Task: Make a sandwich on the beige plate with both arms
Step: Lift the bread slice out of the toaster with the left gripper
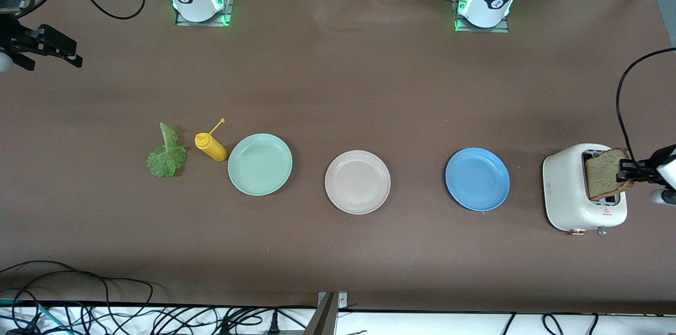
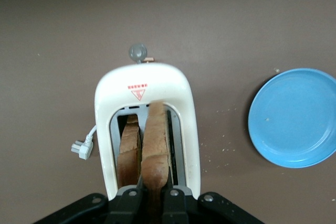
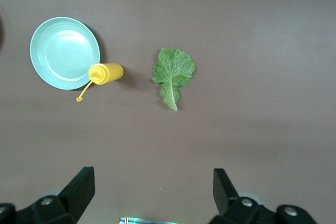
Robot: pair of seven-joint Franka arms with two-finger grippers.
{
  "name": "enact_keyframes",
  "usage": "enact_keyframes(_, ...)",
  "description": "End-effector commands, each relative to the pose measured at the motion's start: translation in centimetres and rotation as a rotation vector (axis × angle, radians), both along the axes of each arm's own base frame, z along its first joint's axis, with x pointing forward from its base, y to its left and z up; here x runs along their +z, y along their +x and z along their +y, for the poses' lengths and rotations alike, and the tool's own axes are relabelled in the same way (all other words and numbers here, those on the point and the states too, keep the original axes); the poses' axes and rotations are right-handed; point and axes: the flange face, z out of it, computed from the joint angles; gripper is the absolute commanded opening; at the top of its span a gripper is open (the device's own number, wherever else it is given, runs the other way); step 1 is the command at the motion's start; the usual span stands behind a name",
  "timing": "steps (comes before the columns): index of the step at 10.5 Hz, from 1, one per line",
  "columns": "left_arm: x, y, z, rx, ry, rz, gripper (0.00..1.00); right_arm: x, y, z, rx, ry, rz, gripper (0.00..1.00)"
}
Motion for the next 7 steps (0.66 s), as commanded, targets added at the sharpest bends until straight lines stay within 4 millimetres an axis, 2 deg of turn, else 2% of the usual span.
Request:
enact_keyframes(1,3.4,0.2,-0.2,0.035,-0.037,-0.033,0.00,0.9,-0.5,0.0,-0.008,-0.005,-0.004,1.00)
enact_keyframes(4,4.6,0.6,-1.7,0.177,-0.166,-0.060,0.00,0.9,-0.5,0.1,-0.005,-0.009,-0.004,1.00)
enact_keyframes(6,4.6,1.1,-3.9,0.257,-0.263,-0.057,0.00,0.9,-0.5,0.2,-0.005,-0.006,-0.004,1.00)
enact_keyframes(7,4.5,1.4,-5.9,0.282,-0.320,-0.047,0.00,0.9,-0.5,0.2,-0.005,-0.006,-0.004,1.00)
